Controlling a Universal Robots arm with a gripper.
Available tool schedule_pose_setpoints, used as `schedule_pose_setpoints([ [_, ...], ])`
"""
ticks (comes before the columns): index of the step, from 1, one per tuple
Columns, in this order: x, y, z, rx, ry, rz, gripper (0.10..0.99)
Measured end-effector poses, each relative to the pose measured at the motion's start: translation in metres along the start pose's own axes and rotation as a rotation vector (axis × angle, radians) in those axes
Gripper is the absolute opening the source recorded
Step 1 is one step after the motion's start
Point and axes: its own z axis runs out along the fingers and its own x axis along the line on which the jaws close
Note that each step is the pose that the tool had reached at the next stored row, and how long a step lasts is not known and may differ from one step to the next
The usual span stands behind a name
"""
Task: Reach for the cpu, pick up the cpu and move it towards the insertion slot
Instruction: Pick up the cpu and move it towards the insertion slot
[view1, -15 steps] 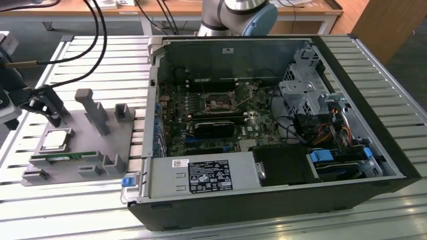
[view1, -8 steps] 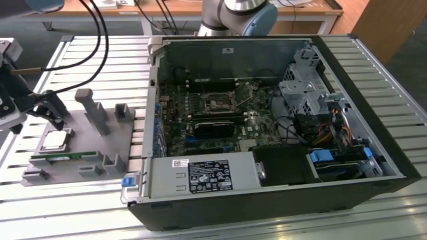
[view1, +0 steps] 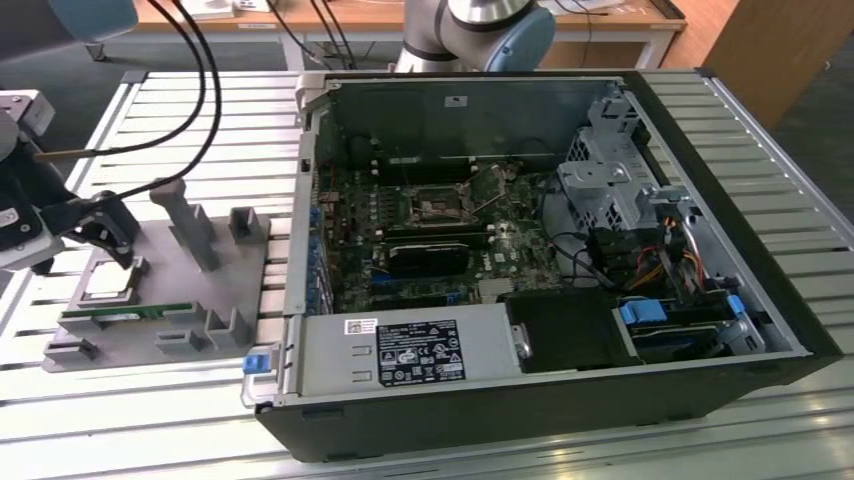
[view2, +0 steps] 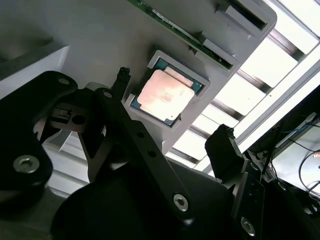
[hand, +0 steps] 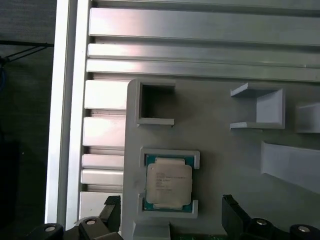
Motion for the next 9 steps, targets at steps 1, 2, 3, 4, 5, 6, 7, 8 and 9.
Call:
schedule_pose_setpoints([
  [1,0.0000,-0.0001,0.0018,0.000,0.0003,-0.006,0.882],
  [2,0.0000,-0.0002,0.0037,0.000,0.0007,-0.013,0.882],
  [3,0.0000,-0.0002,0.0055,0.000,0.0008,-0.017,0.882],
  [4,0.0000,-0.0003,0.0073,0.000,0.0009,-0.017,0.882],
  [5,0.0000,-0.0001,0.0091,0.000,0.0013,-0.017,0.882],
  [6,0.0000,0.0003,0.0110,0.000,0.0022,-0.017,0.882],
  [7,0.0000,0.0007,0.0128,0.000,0.0036,-0.017,0.882],
  [8,0.0000,0.0011,0.0146,0.000,0.0046,-0.017,0.882],
  [9,0.0000,0.0014,0.0165,0.000,0.0055,-0.017,0.882],
])
